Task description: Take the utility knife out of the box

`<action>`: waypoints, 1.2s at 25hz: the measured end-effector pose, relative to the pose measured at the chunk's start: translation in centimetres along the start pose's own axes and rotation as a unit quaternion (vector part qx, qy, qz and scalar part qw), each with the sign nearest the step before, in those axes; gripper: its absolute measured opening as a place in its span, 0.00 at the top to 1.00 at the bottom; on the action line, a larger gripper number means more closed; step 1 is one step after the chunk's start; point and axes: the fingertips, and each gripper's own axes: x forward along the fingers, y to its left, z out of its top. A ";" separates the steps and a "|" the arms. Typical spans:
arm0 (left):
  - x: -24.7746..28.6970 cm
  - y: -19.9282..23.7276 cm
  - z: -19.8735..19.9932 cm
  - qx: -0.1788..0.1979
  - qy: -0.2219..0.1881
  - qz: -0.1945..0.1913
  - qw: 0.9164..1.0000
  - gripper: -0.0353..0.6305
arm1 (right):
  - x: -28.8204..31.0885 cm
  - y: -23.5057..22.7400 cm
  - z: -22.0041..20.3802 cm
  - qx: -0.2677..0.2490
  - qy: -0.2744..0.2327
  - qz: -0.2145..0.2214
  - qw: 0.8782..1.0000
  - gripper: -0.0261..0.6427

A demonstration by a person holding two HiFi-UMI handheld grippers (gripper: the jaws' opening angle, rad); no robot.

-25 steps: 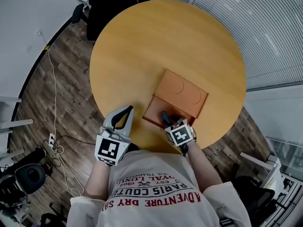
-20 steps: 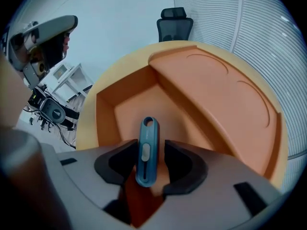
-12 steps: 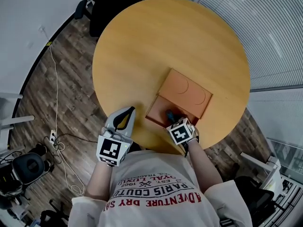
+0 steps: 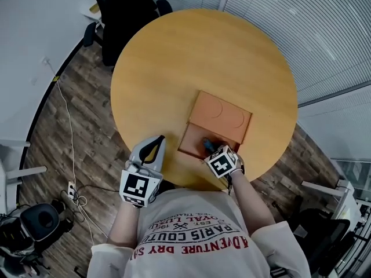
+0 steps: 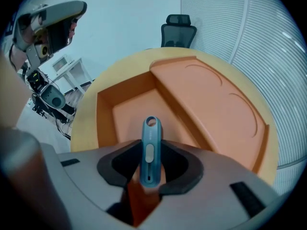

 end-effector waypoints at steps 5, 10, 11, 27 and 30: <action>-0.8 0.6 0.8 0.004 -0.011 -0.009 1.000 0.95 | -4.0 -0.4 2.5 0.042 -0.078 -0.027 0.996 0.76; -0.7 0.2 1.8 0.012 -0.020 -0.031 0.999 0.95 | -8.8 -0.9 4.7 0.070 -0.155 -0.058 0.984 0.76; -0.6 0.1 2.2 0.017 -0.023 -0.037 0.999 0.95 | -9.9 -0.9 5.2 0.075 -0.173 -0.063 0.980 0.76; 0.0 -4.8 9.9 0.107 -0.092 -0.142 0.980 0.95 | -29.1 -2.2 6.0 0.150 -0.438 -0.236 0.854 0.76; 0.2 -5.3 10.3 0.117 -0.089 -0.145 0.979 0.95 | -30.8 -2.1 5.4 0.156 -0.461 -0.257 0.835 0.76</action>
